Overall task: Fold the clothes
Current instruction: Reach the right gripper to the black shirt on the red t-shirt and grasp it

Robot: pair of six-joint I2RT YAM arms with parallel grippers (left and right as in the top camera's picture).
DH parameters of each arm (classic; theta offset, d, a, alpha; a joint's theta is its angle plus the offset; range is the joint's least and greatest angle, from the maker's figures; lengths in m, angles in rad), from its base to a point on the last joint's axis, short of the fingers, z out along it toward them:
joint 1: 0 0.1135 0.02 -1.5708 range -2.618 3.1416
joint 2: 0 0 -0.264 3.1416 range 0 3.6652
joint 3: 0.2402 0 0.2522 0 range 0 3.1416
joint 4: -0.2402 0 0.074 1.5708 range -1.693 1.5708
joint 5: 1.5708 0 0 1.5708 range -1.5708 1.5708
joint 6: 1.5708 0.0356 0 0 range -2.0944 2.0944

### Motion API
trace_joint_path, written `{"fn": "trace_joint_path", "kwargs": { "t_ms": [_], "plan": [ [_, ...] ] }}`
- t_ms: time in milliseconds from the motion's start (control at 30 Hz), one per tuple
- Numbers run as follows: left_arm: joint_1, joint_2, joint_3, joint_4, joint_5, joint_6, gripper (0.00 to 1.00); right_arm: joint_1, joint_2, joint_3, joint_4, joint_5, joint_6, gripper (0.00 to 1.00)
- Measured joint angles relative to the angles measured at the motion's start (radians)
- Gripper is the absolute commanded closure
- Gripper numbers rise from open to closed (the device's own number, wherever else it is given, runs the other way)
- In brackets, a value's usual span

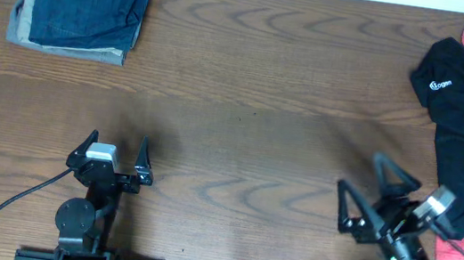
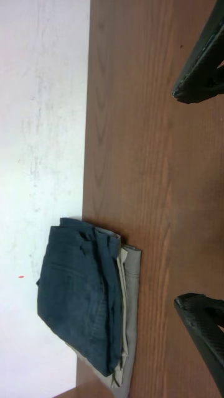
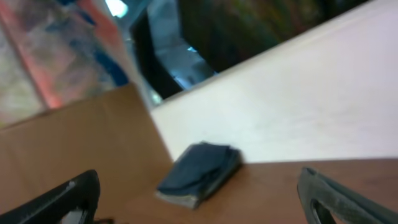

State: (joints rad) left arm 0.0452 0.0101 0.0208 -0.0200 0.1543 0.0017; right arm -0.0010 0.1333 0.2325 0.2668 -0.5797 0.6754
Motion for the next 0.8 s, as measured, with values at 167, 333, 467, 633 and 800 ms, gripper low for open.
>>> {"fn": "trace_joint_path", "kwargs": {
  "t_ms": [167, 333, 467, 633, 800],
  "plan": [
    [0.000, 0.000, 0.000, 0.000, 0.000, 0.000, 0.02, 0.000, 0.248, 0.288, -0.288, 0.139, -0.267, 0.01],
    [0.000, 0.000, 0.000, 0.000, 0.000, 0.000, 0.02, 0.000, 0.590, 0.607, -0.524, 0.387, -0.482, 0.01],
    [0.000, 0.000, 0.000, 0.000, 0.000, 0.000, 0.02, -0.027, 0.874, 0.847, -0.690, 0.560, -0.576, 0.01],
    [0.000, 0.000, 0.000, 0.000, 0.000, 0.000, 0.02, -0.105, 1.211, 1.074, -0.856, 0.704, -0.629, 0.01],
    [0.000, 0.000, 0.000, 0.000, 0.000, 0.000, 0.02, -0.151, 1.415, 1.113, -0.875, 0.804, -0.647, 0.01]
  ]
}}
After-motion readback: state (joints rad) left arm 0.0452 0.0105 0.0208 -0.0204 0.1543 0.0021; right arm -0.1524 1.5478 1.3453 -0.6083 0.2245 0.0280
